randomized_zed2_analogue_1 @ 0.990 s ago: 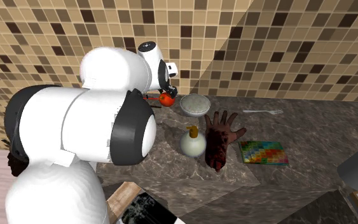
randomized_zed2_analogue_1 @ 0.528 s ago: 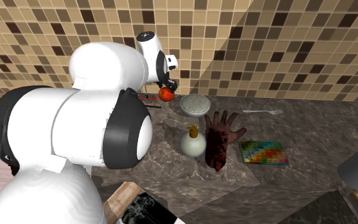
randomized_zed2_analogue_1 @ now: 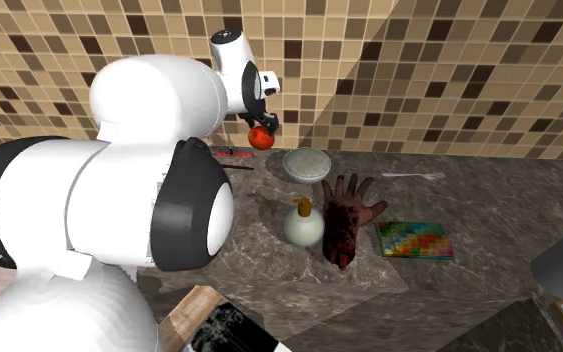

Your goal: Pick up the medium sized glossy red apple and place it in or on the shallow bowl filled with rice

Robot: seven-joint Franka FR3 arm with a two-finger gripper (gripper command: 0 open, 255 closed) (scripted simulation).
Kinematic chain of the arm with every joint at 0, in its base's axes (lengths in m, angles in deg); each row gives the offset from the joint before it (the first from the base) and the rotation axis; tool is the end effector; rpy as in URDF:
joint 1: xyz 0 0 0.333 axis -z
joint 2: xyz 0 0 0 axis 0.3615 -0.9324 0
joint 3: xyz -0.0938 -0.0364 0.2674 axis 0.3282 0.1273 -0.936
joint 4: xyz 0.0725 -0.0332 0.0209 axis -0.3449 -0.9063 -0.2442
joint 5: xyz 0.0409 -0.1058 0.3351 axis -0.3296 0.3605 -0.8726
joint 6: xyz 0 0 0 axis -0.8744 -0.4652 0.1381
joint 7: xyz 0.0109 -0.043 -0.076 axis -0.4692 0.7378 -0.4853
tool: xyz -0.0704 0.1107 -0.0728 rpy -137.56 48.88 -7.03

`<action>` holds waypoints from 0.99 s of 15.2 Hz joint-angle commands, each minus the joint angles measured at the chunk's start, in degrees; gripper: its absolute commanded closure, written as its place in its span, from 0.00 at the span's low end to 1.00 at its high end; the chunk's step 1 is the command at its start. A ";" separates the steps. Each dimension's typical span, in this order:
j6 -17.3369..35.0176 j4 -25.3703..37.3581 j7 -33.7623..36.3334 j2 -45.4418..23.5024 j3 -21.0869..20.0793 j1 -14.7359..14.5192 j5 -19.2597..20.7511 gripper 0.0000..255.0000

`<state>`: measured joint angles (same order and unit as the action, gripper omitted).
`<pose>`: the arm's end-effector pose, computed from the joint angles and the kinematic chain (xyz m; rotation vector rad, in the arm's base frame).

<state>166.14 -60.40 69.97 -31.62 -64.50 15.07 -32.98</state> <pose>0.5642 0.2591 0.4425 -3.0125 -0.0692 -0.6137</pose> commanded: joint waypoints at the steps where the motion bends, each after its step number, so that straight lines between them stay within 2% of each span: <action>1: -1.50 1.21 -0.47 0.33 -0.10 0.06 -0.43 1.00; 4: -2.74 4.32 -3.14 -1.33 0.55 1.27 -1.14 1.00; 9: -5.73 12.98 -9.17 -6.64 1.99 3.99 -2.36 1.00; 13: -9.19 22.04 -13.56 -12.12 2.92 5.78 -2.95 1.00; 15: -11.79 28.55 -15.98 -15.97 3.40 6.57 -3.13 1.00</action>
<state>155.23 -33.97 55.46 -46.39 -61.31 20.94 -35.79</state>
